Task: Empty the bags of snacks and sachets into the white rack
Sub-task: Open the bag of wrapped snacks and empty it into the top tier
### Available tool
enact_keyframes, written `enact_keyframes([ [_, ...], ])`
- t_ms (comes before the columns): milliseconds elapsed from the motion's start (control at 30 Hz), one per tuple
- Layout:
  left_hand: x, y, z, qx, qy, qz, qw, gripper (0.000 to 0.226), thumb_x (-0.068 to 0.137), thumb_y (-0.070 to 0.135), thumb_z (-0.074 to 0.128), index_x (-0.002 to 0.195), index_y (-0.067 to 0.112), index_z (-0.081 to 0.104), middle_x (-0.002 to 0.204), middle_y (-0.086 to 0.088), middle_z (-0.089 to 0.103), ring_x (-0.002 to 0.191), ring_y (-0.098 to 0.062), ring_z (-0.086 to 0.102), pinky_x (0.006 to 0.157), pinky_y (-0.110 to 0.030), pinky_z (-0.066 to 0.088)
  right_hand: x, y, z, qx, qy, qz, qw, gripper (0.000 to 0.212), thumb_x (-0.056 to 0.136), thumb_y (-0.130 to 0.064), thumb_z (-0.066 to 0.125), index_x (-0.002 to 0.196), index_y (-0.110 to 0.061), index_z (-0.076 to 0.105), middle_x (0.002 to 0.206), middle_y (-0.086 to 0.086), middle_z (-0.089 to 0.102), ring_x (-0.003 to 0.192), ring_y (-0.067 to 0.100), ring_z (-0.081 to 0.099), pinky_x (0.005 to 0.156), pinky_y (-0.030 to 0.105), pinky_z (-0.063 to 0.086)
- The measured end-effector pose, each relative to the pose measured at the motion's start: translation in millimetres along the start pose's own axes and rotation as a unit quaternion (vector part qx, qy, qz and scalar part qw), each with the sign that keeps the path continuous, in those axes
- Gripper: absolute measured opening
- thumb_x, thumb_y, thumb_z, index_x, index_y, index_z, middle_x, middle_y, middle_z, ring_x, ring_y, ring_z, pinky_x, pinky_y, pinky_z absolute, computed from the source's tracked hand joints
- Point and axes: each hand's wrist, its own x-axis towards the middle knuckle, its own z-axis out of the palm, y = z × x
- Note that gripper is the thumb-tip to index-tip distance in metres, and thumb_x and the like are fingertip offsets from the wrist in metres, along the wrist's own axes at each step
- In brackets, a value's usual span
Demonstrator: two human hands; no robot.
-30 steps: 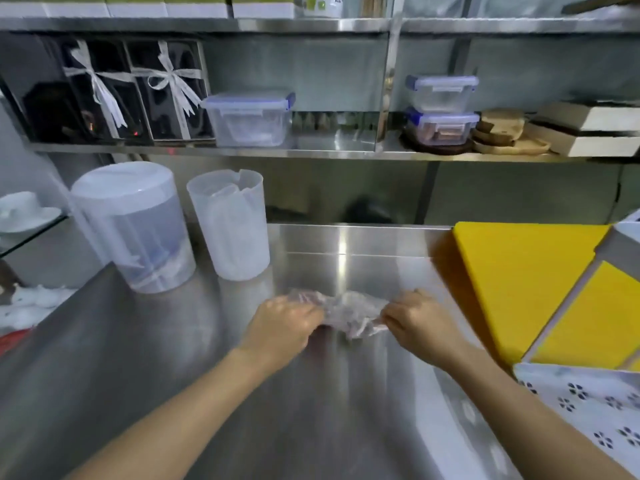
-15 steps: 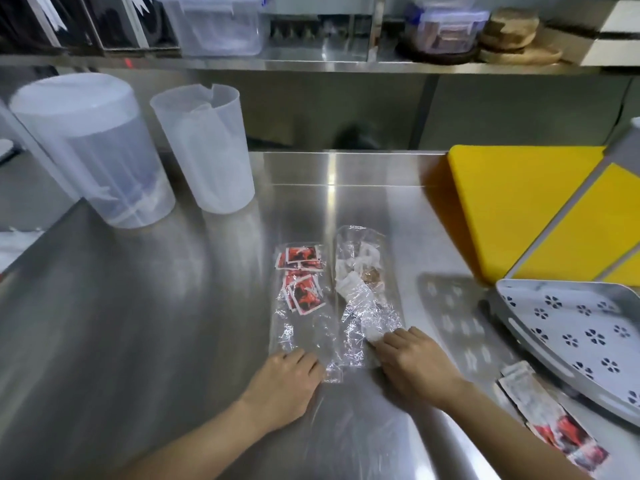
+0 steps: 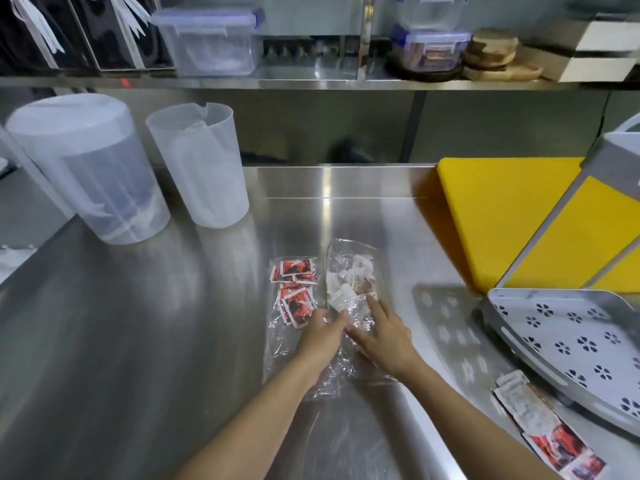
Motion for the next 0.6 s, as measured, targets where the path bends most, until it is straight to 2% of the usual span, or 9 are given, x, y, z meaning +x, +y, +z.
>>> enact_keyframes([
  [100,3,3,5,-0.085,-0.022,-0.061,0.994,0.027,0.091,0.026,0.053,0.11,0.008,0.05,0.078,0.0,0.055,0.06,-0.014,0.053,0.053,-0.025,0.043,-1,0,10,0.007,-0.027,0.014,1.0,0.08,0.084,-0.055,0.051,0.147,-0.026,0.012,0.156,0.004,0.017,0.142,0.023,0.021,0.111,0.045,0.022],
  [167,4,7,8,-0.063,-0.005,-0.029,0.998,0.012,0.089,0.013,0.053,0.1,0.009,0.055,0.075,-0.001,0.055,0.061,-0.011,0.052,0.047,-0.017,0.045,-4,-3,10,0.052,-0.032,0.015,0.998,0.078,0.085,-0.048,0.054,0.147,-0.022,0.014,0.156,0.005,0.017,0.143,0.021,0.019,0.114,0.044,0.021],
  [200,4,12,10,-0.052,0.006,0.007,0.999,0.011,0.088,0.009,0.052,0.098,0.012,0.056,0.078,-0.001,0.057,0.064,-0.009,0.053,0.047,-0.011,0.044,-5,-5,6,0.129,-0.034,0.01,0.991,0.072,0.087,-0.039,0.056,0.145,-0.018,0.021,0.153,0.005,0.025,0.14,0.02,0.028,0.114,0.038,0.027],
  [233,4,18,12,-0.046,0.008,0.047,0.998,0.014,0.088,0.007,0.053,0.099,0.014,0.057,0.082,-0.002,0.059,0.068,-0.009,0.055,0.052,-0.01,0.044,-8,-8,-1,0.247,-0.046,0.009,0.968,0.058,0.089,-0.027,0.057,0.14,-0.016,0.032,0.144,0.004,0.04,0.13,0.015,0.043,0.106,0.029,0.039],
  [300,1,31,16,-0.021,-0.009,0.118,0.993,0.023,0.088,0.016,0.057,0.111,0.016,0.059,0.095,-0.005,0.063,0.082,-0.012,0.06,0.068,-0.014,0.046,-11,-12,-12,0.483,-0.076,0.015,0.872,0.034,0.091,-0.006,0.05,0.124,-0.014,0.049,0.113,0.001,0.063,0.095,0.004,0.065,0.074,0.014,0.052],
  [333,-1,36,19,0.001,-0.027,0.143,0.989,0.028,0.089,0.021,0.057,0.117,0.016,0.058,0.101,-0.004,0.063,0.088,-0.012,0.06,0.073,-0.016,0.046,-12,-12,-17,0.562,-0.084,0.023,0.822,0.03,0.091,-0.004,0.047,0.12,-0.007,0.052,0.103,0.005,0.066,0.084,0.006,0.067,0.062,0.014,0.051],
  [400,-5,38,26,0.073,-0.065,0.167,0.981,0.034,0.089,0.029,0.057,0.121,0.017,0.057,0.106,0.004,0.061,0.095,-0.009,0.057,0.077,-0.016,0.044,-11,-3,-21,0.608,-0.088,0.056,0.787,0.03,0.091,-0.009,0.045,0.118,0.002,0.054,0.099,0.014,0.064,0.078,0.014,0.066,0.053,0.017,0.049],
  [533,-5,11,46,0.167,-0.155,0.124,0.966,0.047,0.075,0.05,0.055,0.117,0.028,0.059,0.111,0.004,0.067,0.102,-0.011,0.062,0.096,-0.032,0.049,-14,26,-24,0.51,-0.038,0.179,0.841,0.016,0.085,0.0,0.049,0.093,0.003,0.063,0.081,0.021,0.067,0.062,0.024,0.065,0.05,0.028,0.052],
  [600,-4,-1,53,0.158,-0.183,0.114,0.964,0.031,0.084,0.036,0.058,0.113,0.026,0.061,0.099,0.007,0.066,0.093,-0.008,0.063,0.092,-0.024,0.05,-18,36,-28,0.465,-0.016,0.194,0.864,0.013,0.084,0.008,0.05,0.082,-0.001,0.059,0.07,0.017,0.065,0.056,0.023,0.063,0.049,0.028,0.053],
])
